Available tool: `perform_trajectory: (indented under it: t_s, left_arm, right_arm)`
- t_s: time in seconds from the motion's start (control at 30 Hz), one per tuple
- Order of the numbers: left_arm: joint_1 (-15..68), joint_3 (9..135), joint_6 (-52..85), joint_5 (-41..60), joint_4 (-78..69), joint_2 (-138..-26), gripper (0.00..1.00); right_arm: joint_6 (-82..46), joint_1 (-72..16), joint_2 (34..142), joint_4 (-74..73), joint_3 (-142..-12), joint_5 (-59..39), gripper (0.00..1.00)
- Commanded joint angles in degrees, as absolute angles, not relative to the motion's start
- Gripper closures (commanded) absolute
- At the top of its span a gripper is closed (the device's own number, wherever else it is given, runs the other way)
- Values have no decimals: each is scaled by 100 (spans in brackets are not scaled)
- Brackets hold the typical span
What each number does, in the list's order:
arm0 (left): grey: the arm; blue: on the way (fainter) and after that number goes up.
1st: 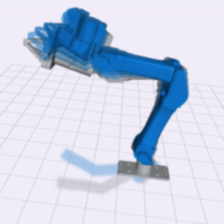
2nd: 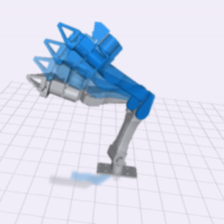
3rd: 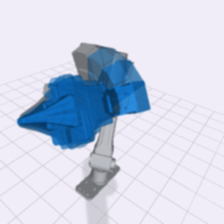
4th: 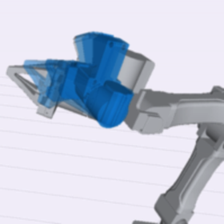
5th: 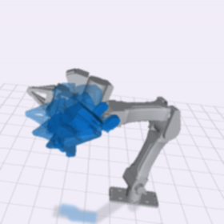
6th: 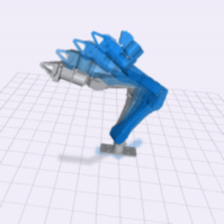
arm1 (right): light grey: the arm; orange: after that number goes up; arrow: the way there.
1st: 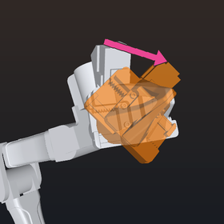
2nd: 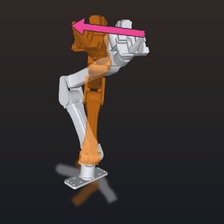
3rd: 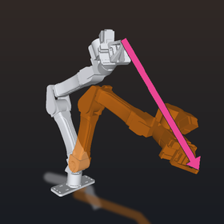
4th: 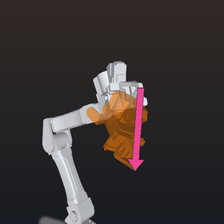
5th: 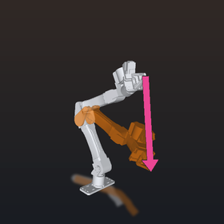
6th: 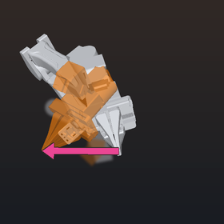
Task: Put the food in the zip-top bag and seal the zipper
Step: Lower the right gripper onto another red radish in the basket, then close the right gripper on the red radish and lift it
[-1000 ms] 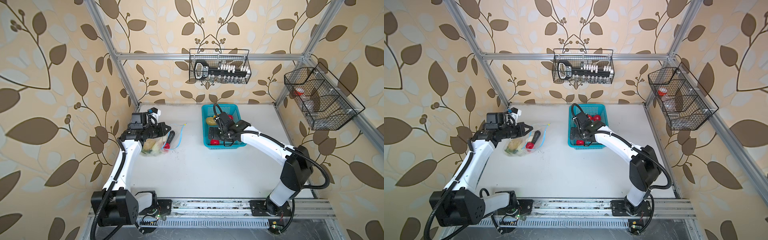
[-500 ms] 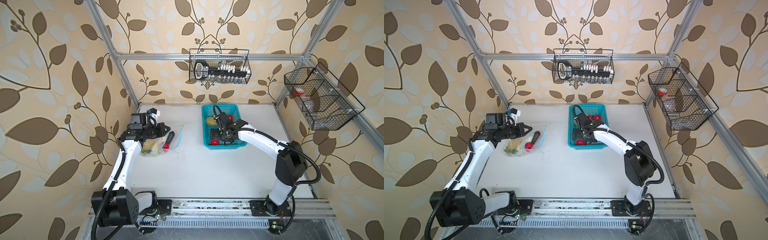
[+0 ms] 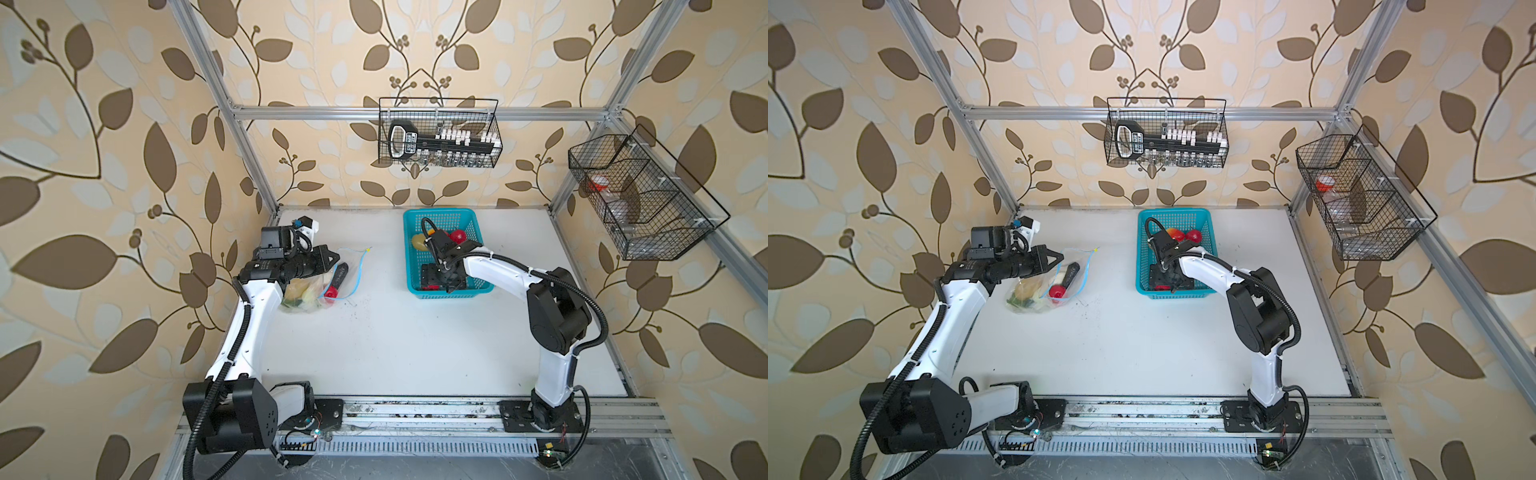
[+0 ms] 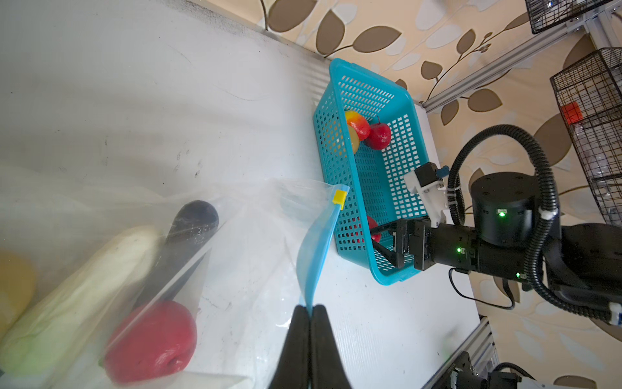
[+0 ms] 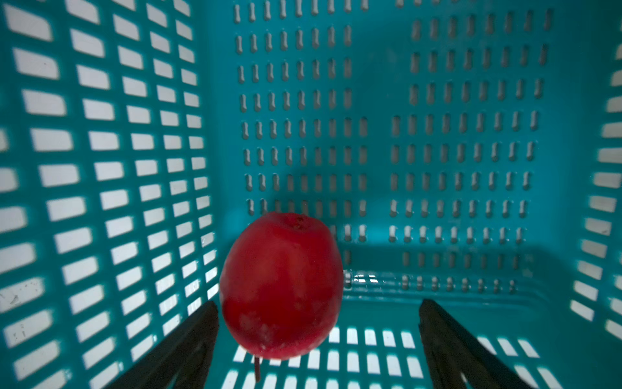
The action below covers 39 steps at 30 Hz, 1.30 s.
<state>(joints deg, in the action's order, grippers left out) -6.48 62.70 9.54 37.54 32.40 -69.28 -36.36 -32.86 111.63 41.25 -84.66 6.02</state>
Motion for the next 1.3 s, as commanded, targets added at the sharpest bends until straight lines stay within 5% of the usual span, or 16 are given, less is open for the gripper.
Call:
perform_trajectory:
  t_s: [0.0, 0.87, 1.27]
  left_arm:
    - [-712, 6246, 980, 3902, 3075, -6785, 100]
    - [-747, 6207, 993, 3979, 3041, -6767, 100]
    - [-782, 6196, 976, 3911, 3047, -6811, 100]
  right_arm:
    - [-3602, -3273, 11315, 4177, -8631, 513, 9]
    - [-3689, -3222, 11784, 4199, -9000, 447, 20]
    - [-3753, -3096, 11710, 4119, -8828, 266, 38]
